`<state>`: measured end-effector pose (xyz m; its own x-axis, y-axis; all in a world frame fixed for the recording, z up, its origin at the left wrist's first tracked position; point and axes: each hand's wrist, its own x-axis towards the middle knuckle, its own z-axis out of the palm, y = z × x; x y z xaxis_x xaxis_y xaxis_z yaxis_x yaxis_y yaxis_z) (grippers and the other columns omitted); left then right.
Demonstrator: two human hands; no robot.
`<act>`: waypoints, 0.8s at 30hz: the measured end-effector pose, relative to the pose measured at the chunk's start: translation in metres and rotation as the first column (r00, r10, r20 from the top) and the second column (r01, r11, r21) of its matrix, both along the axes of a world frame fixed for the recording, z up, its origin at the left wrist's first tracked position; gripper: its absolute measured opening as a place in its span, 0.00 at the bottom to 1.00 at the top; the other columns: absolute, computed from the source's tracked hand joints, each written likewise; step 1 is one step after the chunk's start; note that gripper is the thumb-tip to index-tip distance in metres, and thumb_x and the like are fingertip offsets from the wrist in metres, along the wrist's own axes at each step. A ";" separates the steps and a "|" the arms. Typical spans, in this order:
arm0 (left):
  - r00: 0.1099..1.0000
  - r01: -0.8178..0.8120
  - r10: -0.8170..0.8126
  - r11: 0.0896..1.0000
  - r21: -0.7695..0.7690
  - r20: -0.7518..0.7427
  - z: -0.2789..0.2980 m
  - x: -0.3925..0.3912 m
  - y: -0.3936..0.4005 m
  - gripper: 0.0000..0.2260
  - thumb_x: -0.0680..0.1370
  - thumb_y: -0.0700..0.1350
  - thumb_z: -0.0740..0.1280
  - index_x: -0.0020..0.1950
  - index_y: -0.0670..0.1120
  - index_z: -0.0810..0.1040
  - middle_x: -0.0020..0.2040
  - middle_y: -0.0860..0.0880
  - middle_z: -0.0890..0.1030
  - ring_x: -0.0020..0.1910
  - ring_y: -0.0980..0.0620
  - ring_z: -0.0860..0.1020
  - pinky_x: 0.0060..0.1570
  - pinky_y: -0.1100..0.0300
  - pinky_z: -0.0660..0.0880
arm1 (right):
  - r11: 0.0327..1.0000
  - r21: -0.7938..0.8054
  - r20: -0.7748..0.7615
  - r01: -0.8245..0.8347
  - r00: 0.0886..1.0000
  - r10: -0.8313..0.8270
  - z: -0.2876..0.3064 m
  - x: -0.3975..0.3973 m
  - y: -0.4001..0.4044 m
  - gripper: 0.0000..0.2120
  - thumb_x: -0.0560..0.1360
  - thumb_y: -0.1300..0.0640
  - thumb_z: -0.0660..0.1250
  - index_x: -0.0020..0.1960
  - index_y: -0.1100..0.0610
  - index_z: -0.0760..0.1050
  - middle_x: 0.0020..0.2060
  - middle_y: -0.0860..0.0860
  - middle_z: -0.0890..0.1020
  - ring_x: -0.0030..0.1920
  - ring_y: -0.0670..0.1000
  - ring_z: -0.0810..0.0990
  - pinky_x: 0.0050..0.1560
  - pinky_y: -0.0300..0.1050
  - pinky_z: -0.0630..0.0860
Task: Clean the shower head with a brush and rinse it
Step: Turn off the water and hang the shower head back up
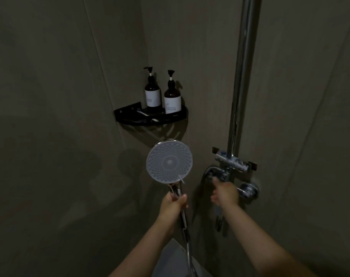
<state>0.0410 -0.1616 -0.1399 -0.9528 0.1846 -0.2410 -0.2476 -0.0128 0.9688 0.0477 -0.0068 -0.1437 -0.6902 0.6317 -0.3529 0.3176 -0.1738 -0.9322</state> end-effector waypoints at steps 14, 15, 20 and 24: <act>0.997 -0.011 0.005 0.997 0.082 0.077 -0.033 -0.021 0.029 0.10 0.76 0.34 0.64 0.36 0.43 0.70 0.26 0.48 0.75 0.31 0.49 0.72 0.41 0.56 0.69 | 0.968 -0.185 0.114 0.171 0.982 -0.151 -0.004 -0.043 0.034 0.15 0.76 0.54 0.64 0.56 0.65 0.74 0.39 0.59 0.79 0.39 0.58 0.79 0.37 0.51 0.77; 0.996 -0.017 0.009 0.995 0.097 0.089 -0.034 -0.021 0.031 0.10 0.76 0.34 0.64 0.35 0.43 0.70 0.24 0.50 0.75 0.31 0.49 0.71 0.40 0.56 0.69 | 0.991 -0.017 0.153 0.136 0.979 -0.131 -0.005 -0.042 0.031 0.17 0.76 0.51 0.64 0.53 0.65 0.76 0.38 0.58 0.79 0.39 0.58 0.80 0.39 0.51 0.78; 0.993 -0.029 0.017 0.995 0.099 0.119 -0.040 -0.024 0.035 0.11 0.76 0.35 0.65 0.34 0.43 0.70 0.27 0.46 0.75 0.31 0.48 0.72 0.43 0.54 0.70 | 0.965 0.234 0.184 0.118 0.969 -0.163 -0.007 -0.041 0.024 0.20 0.81 0.53 0.50 0.60 0.65 0.72 0.56 0.63 0.78 0.57 0.60 0.77 0.52 0.49 0.72; 0.991 -0.018 0.004 0.995 0.101 0.133 -0.041 -0.027 0.033 0.10 0.76 0.35 0.64 0.36 0.43 0.70 0.27 0.46 0.74 0.27 0.51 0.73 0.38 0.56 0.71 | 0.854 -0.415 0.065 0.315 0.946 -0.318 -0.008 -0.049 0.015 0.17 0.78 0.46 0.56 0.52 0.59 0.73 0.36 0.57 0.75 0.33 0.53 0.74 0.30 0.40 0.66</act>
<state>0.0144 -0.1283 -0.1810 -0.9159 0.2041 -0.3457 -0.3729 -0.1133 0.9209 -0.0017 0.0087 -0.1520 -0.4808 0.6127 -0.6272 0.1748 -0.6340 -0.7534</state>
